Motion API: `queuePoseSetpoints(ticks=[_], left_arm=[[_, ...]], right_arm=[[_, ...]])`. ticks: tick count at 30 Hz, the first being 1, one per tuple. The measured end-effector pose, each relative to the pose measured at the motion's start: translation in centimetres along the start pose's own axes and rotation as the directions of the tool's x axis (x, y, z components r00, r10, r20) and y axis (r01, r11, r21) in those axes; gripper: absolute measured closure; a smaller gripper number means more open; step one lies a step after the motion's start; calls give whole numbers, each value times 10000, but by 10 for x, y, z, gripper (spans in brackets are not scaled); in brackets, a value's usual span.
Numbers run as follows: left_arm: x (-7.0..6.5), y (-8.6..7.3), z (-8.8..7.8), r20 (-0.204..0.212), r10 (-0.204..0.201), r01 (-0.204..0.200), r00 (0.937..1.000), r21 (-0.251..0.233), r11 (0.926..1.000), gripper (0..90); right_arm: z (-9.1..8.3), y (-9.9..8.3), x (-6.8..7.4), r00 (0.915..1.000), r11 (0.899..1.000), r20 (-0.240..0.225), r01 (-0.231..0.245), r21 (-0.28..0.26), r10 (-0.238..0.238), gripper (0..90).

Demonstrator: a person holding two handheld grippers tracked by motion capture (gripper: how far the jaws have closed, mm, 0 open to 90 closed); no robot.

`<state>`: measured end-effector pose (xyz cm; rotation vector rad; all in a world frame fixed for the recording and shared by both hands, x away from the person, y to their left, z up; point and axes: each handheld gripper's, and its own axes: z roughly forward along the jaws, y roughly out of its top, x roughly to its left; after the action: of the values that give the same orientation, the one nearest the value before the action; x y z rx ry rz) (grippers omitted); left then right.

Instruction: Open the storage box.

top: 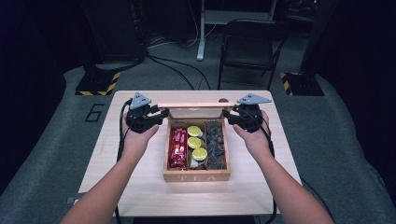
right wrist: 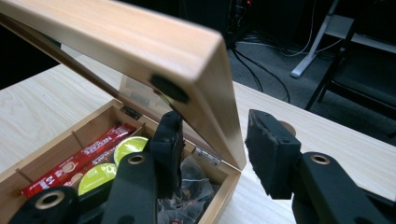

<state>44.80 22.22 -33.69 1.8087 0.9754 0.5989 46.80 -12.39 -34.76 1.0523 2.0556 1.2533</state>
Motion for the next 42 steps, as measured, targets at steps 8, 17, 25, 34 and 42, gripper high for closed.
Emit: queuePoseSetpoints(ticks=[8, 17, 25, 34, 42], left_arm=[[8, 7, 6, 89, -92, 92, 9999, -67, 9999, 599], [13, 15, 11, -8, 79, -79, 10000, -33, 10000, 608], [18, 20, 18, -47, -209, 209, 9998, -173, 9996, 610], [24, 20, 27, -20, -381, 380, 9993, -267, 9989, 604], [26, 18, 36, -169, -305, 302, 9994, -170, 9994, 591]], right_arm=[[11, 0, -6, 9999, 9998, -64, -141, 114, 142, 547], [22, 1, -7, 10000, 10000, 75, 39, 40, -39, 535], [28, 4, -11, 9996, 9997, 152, -234, -14, 234, 554], [35, 8, -17, 9989, 9991, 235, -407, -80, 408, 601], [40, 7, -20, 9983, 9989, 323, -476, 9, 475, 622]])
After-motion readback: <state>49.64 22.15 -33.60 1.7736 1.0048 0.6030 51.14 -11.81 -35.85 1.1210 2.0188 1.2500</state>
